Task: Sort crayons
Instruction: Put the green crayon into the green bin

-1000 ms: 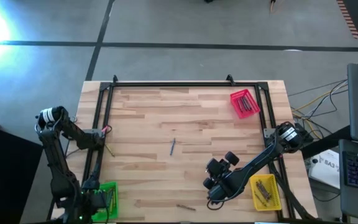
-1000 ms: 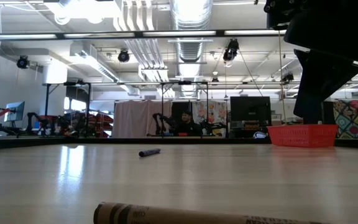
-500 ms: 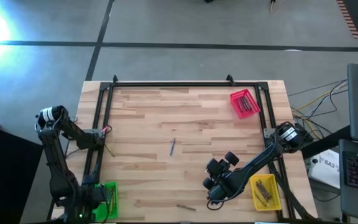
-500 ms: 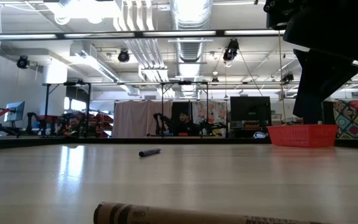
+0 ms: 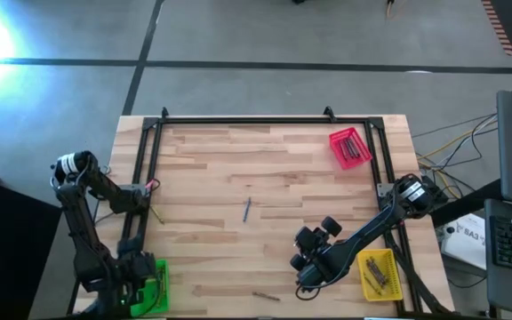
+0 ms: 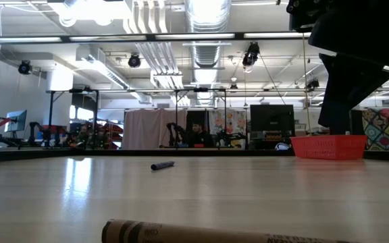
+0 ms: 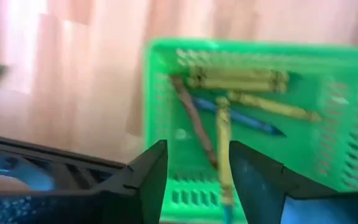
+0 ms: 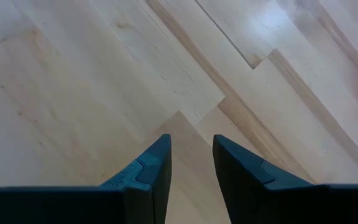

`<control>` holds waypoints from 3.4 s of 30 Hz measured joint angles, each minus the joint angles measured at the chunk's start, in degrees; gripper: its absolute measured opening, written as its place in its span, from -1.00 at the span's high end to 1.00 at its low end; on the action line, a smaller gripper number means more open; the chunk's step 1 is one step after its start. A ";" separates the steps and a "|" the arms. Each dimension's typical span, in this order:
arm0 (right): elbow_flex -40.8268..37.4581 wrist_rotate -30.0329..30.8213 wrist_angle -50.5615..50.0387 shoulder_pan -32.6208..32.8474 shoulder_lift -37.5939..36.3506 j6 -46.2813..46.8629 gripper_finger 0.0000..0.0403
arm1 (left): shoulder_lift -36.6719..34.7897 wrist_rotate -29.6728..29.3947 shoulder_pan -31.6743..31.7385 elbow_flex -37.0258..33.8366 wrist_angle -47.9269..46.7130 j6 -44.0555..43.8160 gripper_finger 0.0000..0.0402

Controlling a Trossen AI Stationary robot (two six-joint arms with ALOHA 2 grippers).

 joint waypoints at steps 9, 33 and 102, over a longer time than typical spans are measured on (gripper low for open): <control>0.00 0.42 0.00 -0.12 0.00 -0.04 0.45 | -0.02 -2.44 9.21 0.01 -5.99 2.45 0.22; 0.00 0.38 0.22 -0.10 0.00 -0.70 0.45 | -9.84 -12.87 34.77 -1.02 -13.22 25.36 0.33; -0.81 1.95 1.81 2.68 0.00 0.61 0.45 | -0.69 3.26 47.48 -17.73 3.77 11.41 0.03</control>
